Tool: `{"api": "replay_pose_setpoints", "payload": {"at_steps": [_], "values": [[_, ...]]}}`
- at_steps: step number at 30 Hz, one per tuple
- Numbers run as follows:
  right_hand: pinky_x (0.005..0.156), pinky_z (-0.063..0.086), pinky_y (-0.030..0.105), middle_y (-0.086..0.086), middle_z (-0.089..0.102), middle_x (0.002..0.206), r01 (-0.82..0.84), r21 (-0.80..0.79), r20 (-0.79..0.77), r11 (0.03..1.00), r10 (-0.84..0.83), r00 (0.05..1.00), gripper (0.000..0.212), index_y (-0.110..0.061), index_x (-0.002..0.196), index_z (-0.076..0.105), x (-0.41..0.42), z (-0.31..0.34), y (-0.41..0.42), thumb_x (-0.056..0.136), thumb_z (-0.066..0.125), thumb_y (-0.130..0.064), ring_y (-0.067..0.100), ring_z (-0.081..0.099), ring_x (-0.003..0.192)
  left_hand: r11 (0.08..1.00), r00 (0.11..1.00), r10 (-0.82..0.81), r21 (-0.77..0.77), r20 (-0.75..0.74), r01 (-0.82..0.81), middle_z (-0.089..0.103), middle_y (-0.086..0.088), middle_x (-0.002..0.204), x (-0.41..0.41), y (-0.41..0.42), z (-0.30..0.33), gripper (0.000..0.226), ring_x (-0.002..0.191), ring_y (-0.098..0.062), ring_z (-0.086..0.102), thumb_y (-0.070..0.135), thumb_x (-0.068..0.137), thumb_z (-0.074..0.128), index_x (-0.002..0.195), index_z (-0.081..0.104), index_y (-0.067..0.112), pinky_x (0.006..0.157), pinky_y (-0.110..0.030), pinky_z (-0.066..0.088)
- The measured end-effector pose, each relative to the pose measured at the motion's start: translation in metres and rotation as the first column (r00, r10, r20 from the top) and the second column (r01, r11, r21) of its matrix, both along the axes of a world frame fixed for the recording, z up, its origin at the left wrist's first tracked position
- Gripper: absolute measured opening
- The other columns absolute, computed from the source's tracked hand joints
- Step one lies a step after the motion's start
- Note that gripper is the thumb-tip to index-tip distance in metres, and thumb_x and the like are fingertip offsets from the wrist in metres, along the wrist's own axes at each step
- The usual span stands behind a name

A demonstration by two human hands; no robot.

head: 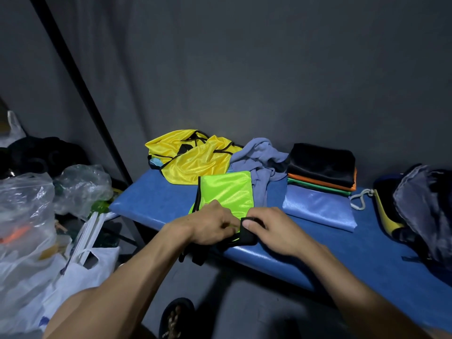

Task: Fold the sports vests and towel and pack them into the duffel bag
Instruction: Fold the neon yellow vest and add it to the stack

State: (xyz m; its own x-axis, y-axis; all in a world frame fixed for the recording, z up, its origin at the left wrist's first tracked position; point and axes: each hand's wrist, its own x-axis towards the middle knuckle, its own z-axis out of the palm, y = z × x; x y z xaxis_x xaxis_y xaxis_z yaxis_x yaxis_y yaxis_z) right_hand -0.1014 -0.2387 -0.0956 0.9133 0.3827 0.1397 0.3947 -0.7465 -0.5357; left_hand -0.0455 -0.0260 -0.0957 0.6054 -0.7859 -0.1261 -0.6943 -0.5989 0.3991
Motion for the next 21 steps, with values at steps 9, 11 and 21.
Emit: {"api": "replay_pose_setpoints", "payload": {"at_steps": [9, 11, 21], "values": [[0.065, 0.045, 0.038, -0.010, 0.050, 0.067, 0.223, 0.033, -0.010, 0.974, -0.222, 0.975, 0.021, -0.024, 0.079, 0.057, 0.015, -0.020, 0.009, 0.087, 0.074, -0.032, 0.009, 0.050, 0.066, 0.968, 0.990, 0.051, -0.238, -0.129, -0.081, 0.072, 0.011, 0.084, 0.003, 0.012, -0.005, 0.018, 0.081, -0.011, 0.065, 0.030, 0.100, 0.057, 0.096, 0.074, 0.025, 0.079, -0.038, 0.053], [0.062, 0.045, 0.038, -0.012, 0.043, 0.066, 0.103, 0.061, 0.100, 0.993, -0.108, 0.989, 0.021, -0.027, 0.081, 0.055, 0.013, -0.020, 0.010, 0.085, 0.075, -0.023, 0.008, 0.045, 0.064, 0.966, 0.991, 0.057, -0.245, -0.125, -0.086, 0.072, 0.006, 0.083, 0.004, 0.013, -0.008, 0.020, 0.077, -0.017, 0.065, 0.034, 0.099, 0.057, 0.098, 0.074, 0.025, 0.076, -0.041, 0.053], [0.073, 0.046, 0.029, -0.011, 0.059, 0.084, -0.064, -0.168, 0.238, 0.984, 0.104, 0.966, 0.041, -0.025, 0.091, 0.066, -0.001, -0.028, 0.000, 0.096, 0.053, -0.063, 0.010, 0.054, 0.081, 0.962, 0.996, 0.046, -0.265, -0.079, -0.066, 0.071, 0.012, 0.094, -0.004, 0.021, -0.001, 0.019, 0.088, -0.001, 0.061, 0.024, 0.102, 0.059, 0.109, 0.076, 0.020, 0.083, -0.022, 0.047]]}}
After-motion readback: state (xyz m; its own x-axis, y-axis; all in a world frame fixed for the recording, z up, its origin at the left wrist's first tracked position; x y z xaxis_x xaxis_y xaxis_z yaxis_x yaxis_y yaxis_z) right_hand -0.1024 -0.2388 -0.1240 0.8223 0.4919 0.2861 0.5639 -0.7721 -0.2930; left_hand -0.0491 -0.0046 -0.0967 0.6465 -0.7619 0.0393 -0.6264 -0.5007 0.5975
